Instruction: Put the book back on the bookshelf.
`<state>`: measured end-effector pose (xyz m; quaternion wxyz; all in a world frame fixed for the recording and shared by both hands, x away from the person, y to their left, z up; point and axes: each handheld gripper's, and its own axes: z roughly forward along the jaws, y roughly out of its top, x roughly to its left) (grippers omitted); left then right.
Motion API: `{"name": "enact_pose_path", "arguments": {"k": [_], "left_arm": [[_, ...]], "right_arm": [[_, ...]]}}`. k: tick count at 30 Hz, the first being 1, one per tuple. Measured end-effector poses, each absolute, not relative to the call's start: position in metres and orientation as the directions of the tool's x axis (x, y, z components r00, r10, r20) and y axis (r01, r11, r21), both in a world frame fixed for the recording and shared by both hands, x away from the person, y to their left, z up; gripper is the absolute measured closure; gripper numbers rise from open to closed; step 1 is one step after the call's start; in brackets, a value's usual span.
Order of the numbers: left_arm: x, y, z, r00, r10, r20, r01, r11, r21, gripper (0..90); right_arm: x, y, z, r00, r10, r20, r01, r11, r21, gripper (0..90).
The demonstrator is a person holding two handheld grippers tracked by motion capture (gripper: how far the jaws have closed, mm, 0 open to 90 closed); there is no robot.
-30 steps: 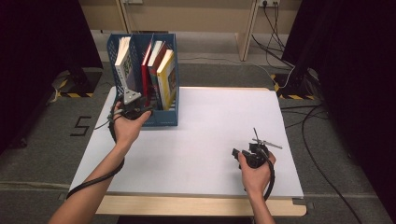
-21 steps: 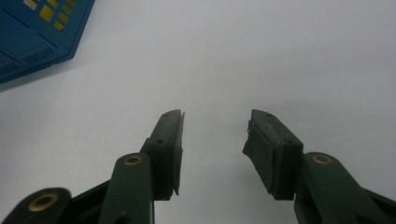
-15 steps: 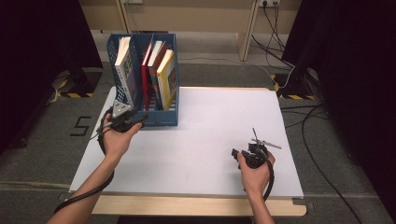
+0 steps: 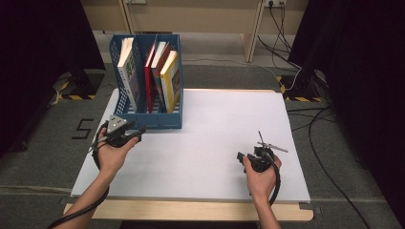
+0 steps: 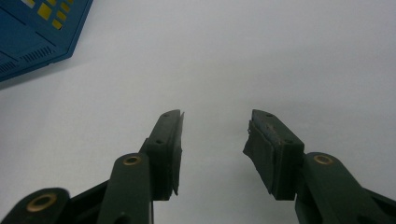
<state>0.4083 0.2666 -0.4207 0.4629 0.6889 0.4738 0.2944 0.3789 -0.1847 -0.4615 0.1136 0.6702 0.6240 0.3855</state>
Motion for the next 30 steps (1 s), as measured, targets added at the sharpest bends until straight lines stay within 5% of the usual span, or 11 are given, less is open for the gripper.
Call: {"name": "enact_pose_path", "arguments": {"k": [30], "left_arm": [[0.379, 0.299, -0.452, 0.357, 0.934, -0.023, 0.413, -0.136, 0.901, 46.2]], "right_arm": [[0.379, -0.185, -0.461, -0.071, 0.926, 0.371, 0.747, -0.197, 0.634, 54.0]]}}
